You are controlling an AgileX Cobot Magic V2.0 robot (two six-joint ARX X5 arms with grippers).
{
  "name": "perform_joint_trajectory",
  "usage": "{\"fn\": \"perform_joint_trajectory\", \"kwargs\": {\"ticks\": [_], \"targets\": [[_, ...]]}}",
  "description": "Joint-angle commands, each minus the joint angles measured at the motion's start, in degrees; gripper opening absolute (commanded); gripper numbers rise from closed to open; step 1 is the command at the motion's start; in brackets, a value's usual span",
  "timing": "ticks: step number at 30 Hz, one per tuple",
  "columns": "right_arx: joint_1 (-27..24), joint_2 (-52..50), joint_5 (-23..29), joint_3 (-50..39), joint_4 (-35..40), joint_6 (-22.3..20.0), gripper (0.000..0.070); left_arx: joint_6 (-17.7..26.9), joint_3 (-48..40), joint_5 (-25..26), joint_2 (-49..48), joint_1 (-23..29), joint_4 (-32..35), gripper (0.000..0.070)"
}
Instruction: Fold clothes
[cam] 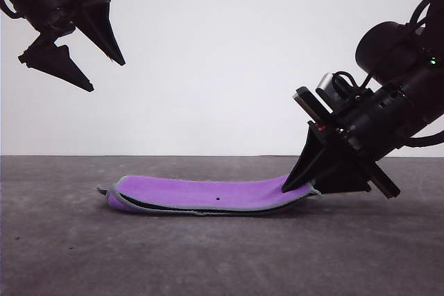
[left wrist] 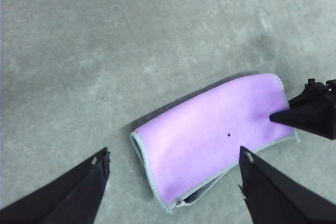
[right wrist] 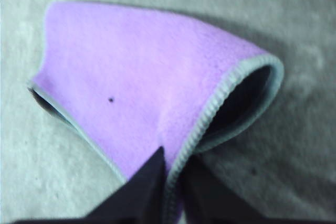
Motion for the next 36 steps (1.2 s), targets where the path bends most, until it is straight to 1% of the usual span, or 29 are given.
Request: {"fn": "perform_joint_trajectory", "kwargs": {"ticks": [1, 4, 9, 12, 20, 32, 36], "targets": [[0.2, 1.0, -0.6, 0.7, 0.5, 0.4, 0.0009, 0.2, 1.3, 0.0, 0.3, 0.0, 0.2, 0.0476], [0.5, 1.0, -2.7, 1.6, 0.5, 0.5, 0.0009, 0.2, 1.3, 0.0, 0.3, 0.0, 0.2, 0.0476], [3.0, 1.0, -4.0, 4.4, 1.0, 1.3, 0.0009, 0.2, 1.3, 0.0, 0.3, 0.0, 0.2, 0.0476], [5.3, 1.0, -3.6, 6.2, 1.0, 1.8, 0.0009, 0.2, 1.3, 0.0, 0.3, 0.0, 0.2, 0.0476], [10.8, 2.3, -0.5, 9.6, 1.8, 2.8, 0.0009, 0.2, 1.3, 0.0, 0.3, 0.0, 0.2, 0.0476], [15.3, 10.1, -1.6, 18.6, 1.7, 5.2, 0.0009, 0.2, 1.3, 0.0, 0.3, 0.3, 0.2, 0.0476], [17.3, 12.3, -1.6, 21.0, 1.9, 5.3, 0.0009, 0.2, 1.3, 0.0, 0.3, 0.8, 0.2, 0.0476]]}}
